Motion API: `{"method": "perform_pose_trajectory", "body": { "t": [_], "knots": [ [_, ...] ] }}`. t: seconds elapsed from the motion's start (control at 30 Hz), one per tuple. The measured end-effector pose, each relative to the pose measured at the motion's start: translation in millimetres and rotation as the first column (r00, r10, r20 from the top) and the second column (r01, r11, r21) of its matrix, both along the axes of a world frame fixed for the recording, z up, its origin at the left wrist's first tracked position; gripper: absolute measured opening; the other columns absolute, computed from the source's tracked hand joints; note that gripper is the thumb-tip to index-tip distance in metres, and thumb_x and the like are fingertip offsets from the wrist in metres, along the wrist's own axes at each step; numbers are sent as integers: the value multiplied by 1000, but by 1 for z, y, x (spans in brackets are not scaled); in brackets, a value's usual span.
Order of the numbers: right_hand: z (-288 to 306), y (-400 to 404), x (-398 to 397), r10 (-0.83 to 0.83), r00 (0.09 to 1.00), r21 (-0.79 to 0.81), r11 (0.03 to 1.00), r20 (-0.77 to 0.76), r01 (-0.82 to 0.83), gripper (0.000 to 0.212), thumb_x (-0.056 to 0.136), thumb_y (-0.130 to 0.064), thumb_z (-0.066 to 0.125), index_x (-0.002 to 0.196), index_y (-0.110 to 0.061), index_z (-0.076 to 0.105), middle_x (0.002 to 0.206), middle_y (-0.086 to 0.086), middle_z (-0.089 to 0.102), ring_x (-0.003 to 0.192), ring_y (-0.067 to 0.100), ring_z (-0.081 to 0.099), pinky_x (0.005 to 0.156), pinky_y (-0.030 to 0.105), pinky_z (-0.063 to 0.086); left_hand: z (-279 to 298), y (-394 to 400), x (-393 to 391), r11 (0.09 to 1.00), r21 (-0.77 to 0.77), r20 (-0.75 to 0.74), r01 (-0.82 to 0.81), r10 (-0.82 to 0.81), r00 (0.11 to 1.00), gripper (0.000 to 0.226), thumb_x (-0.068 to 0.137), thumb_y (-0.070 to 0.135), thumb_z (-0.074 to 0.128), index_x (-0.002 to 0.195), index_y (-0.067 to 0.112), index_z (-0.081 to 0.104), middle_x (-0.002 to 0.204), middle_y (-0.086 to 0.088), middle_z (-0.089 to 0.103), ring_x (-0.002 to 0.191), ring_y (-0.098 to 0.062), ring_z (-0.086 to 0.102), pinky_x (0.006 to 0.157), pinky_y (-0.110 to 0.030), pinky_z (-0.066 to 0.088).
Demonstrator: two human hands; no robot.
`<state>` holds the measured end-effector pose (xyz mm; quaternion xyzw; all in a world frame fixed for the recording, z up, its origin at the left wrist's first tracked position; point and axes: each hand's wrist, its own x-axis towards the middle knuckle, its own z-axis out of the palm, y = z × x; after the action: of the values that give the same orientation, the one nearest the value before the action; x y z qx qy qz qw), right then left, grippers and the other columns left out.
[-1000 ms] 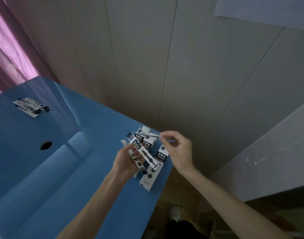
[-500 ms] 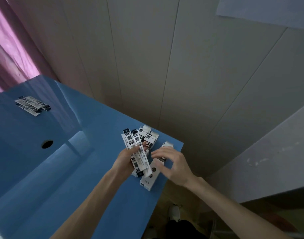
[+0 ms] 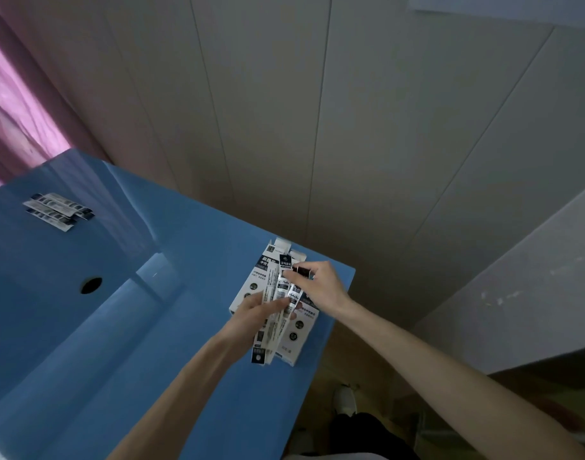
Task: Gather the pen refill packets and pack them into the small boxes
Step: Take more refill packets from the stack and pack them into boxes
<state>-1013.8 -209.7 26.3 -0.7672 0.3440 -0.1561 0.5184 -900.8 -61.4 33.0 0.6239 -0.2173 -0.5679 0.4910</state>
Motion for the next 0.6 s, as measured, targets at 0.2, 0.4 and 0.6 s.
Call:
{"method": "perform_pose_trajectory", "body": {
  "t": [0.2,0.4,0.6],
  "knots": [
    [-5,11,-7,-76,991,-73,994,109,84,28,99,-34,67,118,-15,77,96,-16,77,75,-1,67,71,25,56,2,-2,-12,998,27,21,-54,54,998,27,100,43,59,104,17,63,100,-7,75,92,-21,73,82,-35,54],
    [5,-12,-13,-195,955,-33,978,224,208,21,101,-33,65,112,-20,76,62,6,66,47,21,41,45,39,31,-6,-20,-2,985,-32,96,-168,170,981,41,103,44,55,104,6,70,99,-12,78,94,-28,75,92,-44,59],
    [16,-64,-34,-481,847,115,876,224,468,14,101,-28,65,104,-22,77,72,17,69,52,22,53,43,33,44,-16,-56,29,969,-76,617,-235,230,752,34,91,38,62,83,5,57,70,0,65,72,-17,65,59,-35,49]
  ]
}}
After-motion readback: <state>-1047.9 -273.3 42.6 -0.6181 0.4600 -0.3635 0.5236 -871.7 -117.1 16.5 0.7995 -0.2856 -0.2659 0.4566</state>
